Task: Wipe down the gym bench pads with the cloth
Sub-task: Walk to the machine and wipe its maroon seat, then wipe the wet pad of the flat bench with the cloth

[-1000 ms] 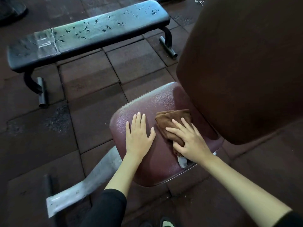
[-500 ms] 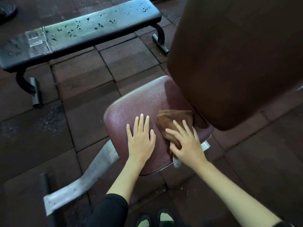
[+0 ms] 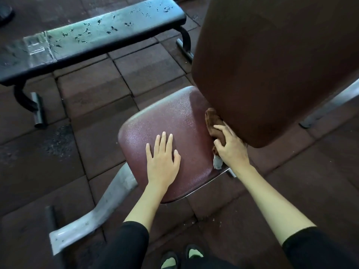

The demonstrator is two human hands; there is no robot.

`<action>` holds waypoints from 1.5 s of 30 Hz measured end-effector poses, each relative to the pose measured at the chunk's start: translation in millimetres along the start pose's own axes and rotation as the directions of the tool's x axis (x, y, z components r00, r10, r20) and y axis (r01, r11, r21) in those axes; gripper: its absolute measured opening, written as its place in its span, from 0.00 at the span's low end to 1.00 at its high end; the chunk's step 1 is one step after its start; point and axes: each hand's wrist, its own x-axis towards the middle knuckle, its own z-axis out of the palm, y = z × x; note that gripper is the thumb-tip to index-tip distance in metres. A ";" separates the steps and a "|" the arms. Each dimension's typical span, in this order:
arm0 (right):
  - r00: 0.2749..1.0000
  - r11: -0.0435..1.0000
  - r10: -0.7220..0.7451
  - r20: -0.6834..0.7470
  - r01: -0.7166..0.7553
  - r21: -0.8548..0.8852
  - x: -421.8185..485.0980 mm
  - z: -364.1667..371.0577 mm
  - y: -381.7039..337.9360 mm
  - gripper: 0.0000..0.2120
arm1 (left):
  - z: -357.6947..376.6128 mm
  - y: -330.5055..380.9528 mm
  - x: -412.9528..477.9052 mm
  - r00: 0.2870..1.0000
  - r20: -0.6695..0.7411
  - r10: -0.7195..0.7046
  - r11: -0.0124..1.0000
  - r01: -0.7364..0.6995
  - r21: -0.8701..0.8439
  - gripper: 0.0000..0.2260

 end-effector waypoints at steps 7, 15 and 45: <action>0.996 0.996 -0.070 0.051 0.072 -0.049 -31.4 18.1 -13.6 0.22 | -0.5 -0.4 -0.2 0.999 -0.033 0.014 1.000 -0.014 -0.027 0.24; 0.981 0.978 -0.166 0.101 0.151 0.141 -94.1 40.8 -32.9 0.23 | -2.9 -3.6 -22.7 0.995 -0.072 -0.068 0.995 0.063 -0.075 0.23; 0.884 0.803 -0.248 0.396 -0.042 0.595 -153.8 -17.6 -180.4 0.21 | -168.3 -60.8 -132.1 0.904 -0.101 -0.415 0.871 0.362 -0.332 0.17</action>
